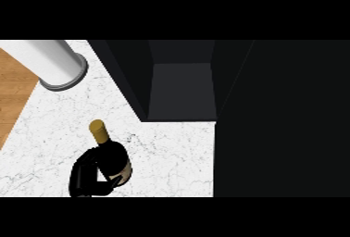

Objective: Pick up the wine, place it into the cabinet and close the cabinet

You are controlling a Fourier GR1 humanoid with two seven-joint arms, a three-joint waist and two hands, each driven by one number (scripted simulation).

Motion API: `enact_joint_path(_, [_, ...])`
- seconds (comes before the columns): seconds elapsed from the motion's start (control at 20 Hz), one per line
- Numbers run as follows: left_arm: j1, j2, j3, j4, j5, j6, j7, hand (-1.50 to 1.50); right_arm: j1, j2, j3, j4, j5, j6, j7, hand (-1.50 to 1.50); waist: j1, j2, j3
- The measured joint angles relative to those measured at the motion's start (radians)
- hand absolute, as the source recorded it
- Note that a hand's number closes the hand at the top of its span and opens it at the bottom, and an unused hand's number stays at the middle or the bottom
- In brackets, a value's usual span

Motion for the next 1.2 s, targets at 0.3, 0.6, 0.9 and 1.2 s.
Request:
enact_joint_path(0.3, [0.095, 0.013, -0.063, -0.093, -0.029, -0.053, -0.01, 1.5, 0.022, 0.013, 0.016, -0.001, 0.021, 0.003, -0.012, -1.5, 0.001, -0.001, -0.003])
enact_joint_path(0.6, [0.216, 0.011, -0.109, -0.225, -0.008, -0.101, 0.023, 1.5, 0.035, 0.021, 0.023, -0.009, 0.029, 0.004, -0.018, -1.5, 0.003, 0.003, -0.009])
enact_joint_path(0.9, [0.332, -0.021, -0.176, -0.457, 0.018, -0.107, 0.107, 1.5, 0.009, 0.015, 0.006, 0.032, 0.017, 0.007, -0.025, -1.5, 0.006, 0.007, -0.012])
enact_joint_path(1.2, [0.442, -0.048, -0.246, -0.762, 0.069, -0.074, 0.281, 1.5, 0.012, 0.02, 0.01, 0.029, 0.018, 0.005, -0.027, -1.5, 0.006, 0.008, -0.013])
